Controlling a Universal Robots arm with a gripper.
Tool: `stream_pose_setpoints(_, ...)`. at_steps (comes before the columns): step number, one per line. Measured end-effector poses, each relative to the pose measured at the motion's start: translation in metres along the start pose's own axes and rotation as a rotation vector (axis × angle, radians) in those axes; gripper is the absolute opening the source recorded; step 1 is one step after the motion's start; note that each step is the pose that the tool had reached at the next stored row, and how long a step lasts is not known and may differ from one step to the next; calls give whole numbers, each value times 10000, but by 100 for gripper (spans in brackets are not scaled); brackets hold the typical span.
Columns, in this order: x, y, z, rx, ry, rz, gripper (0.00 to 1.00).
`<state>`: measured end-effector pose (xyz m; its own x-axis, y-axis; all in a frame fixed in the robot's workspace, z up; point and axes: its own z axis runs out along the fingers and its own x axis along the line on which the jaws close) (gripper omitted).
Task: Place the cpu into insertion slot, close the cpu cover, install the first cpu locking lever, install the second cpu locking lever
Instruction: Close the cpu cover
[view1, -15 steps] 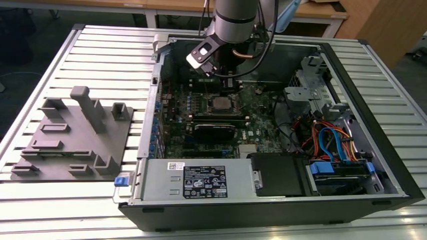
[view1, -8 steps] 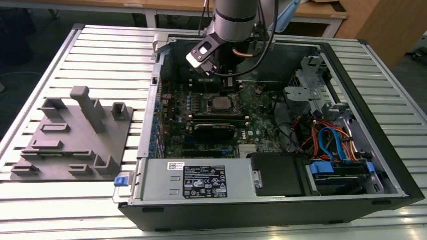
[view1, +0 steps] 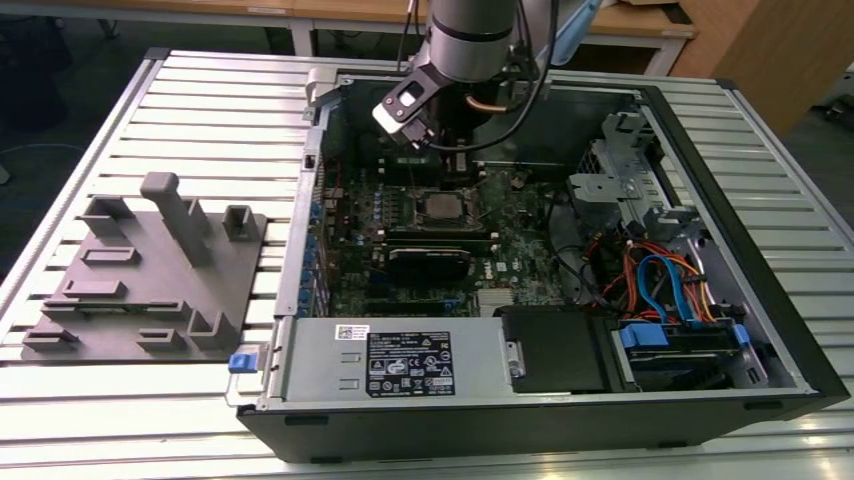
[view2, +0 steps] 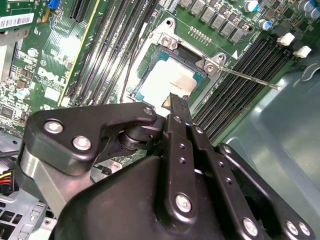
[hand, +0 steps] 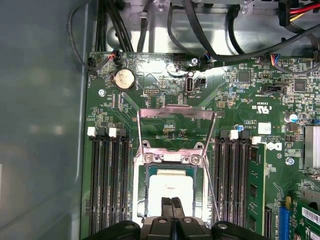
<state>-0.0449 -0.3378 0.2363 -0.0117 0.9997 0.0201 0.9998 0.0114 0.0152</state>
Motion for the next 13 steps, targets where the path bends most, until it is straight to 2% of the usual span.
stream_pose_setpoints(13,1,1,-70,1,-1,0,10)
